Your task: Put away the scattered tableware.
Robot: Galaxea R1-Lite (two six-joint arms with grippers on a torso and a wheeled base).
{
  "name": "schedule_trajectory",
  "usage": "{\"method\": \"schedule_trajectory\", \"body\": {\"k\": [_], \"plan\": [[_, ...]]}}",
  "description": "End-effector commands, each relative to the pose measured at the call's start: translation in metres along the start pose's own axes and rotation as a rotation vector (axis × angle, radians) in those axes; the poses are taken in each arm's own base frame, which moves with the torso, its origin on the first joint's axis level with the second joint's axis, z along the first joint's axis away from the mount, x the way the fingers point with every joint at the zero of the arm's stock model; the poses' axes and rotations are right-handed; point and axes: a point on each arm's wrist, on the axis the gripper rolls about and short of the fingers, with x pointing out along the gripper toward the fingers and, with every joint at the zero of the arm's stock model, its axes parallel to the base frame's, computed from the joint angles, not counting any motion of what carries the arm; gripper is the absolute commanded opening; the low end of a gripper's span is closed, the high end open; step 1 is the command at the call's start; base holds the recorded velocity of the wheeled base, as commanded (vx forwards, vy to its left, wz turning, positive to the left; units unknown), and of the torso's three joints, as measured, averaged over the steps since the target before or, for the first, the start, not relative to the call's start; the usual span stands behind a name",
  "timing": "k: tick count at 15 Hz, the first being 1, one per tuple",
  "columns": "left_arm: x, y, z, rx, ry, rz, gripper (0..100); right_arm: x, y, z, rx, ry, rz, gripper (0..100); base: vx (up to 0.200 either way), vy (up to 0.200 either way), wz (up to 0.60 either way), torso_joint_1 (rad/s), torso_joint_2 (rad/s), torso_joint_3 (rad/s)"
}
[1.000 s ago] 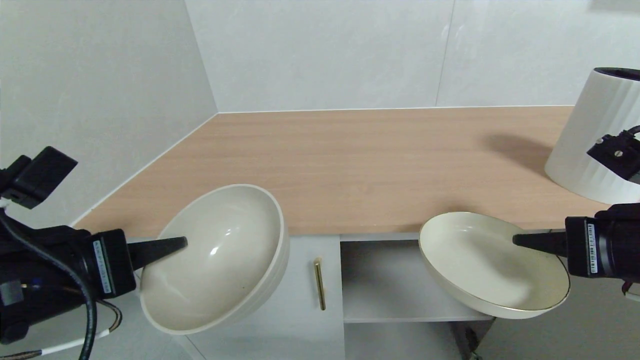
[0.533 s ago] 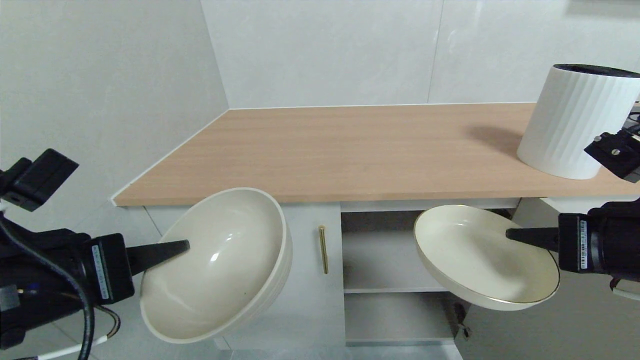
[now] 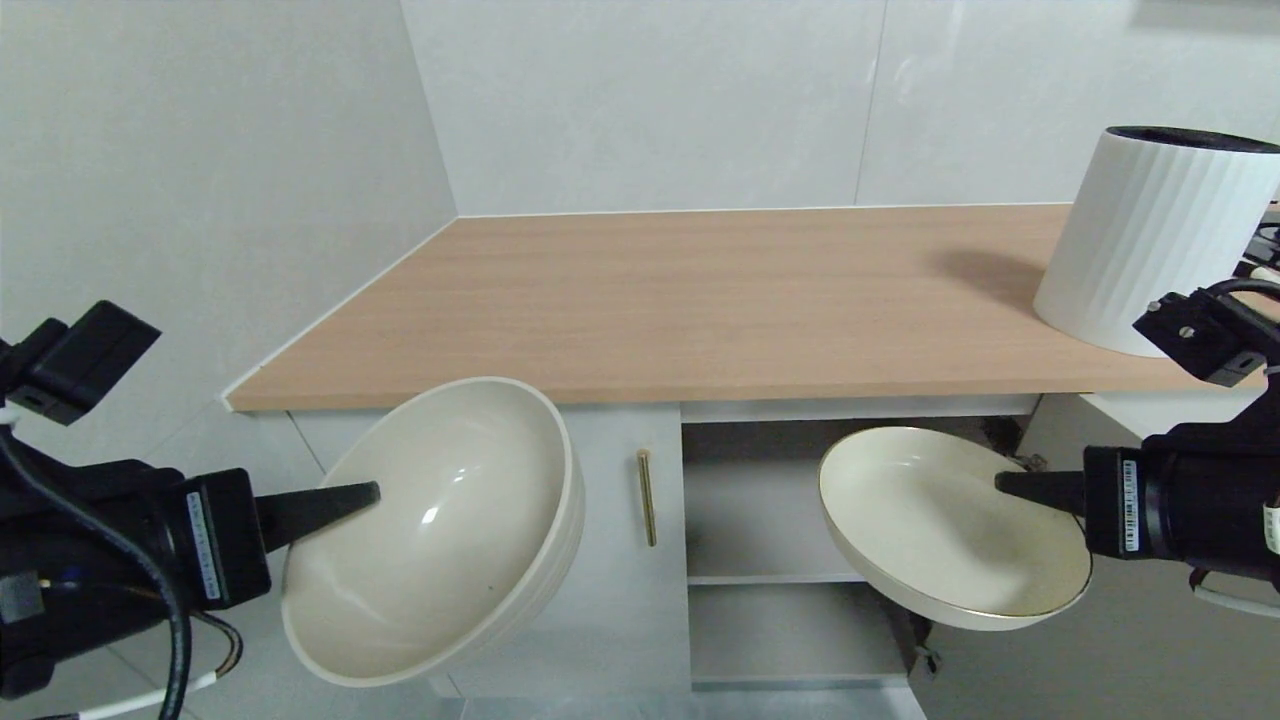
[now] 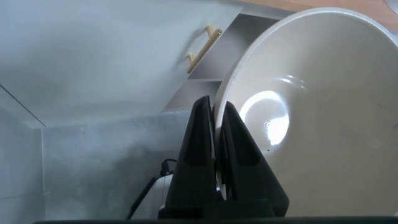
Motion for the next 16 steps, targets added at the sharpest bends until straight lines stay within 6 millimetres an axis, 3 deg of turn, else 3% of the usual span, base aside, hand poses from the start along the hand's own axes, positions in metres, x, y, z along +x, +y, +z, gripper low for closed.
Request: {"method": "schedule_trajectory", "body": {"k": [1,6,16], "plan": [[0.0009,0.0001,-0.0001,-0.001,0.003,0.002,0,0.0026,-0.0002,-0.0013,-0.001,0.01,-0.004,0,0.0,0.0,0.0,0.0,0.0,0.0],[0.0009,0.0,0.0,-0.001,0.002,0.001,0,0.0067,-0.0002,-0.0021,0.0,-0.021,0.006,0,0.0,0.0,0.0,-0.033,0.11,0.068],[0.0054,0.0009,-0.0014,-0.001,0.019,0.01,0,0.0105,-0.001,-0.0047,-0.002,-0.043,0.012,0,0.0,0.0,0.0,-0.107,0.4,0.284]]}}
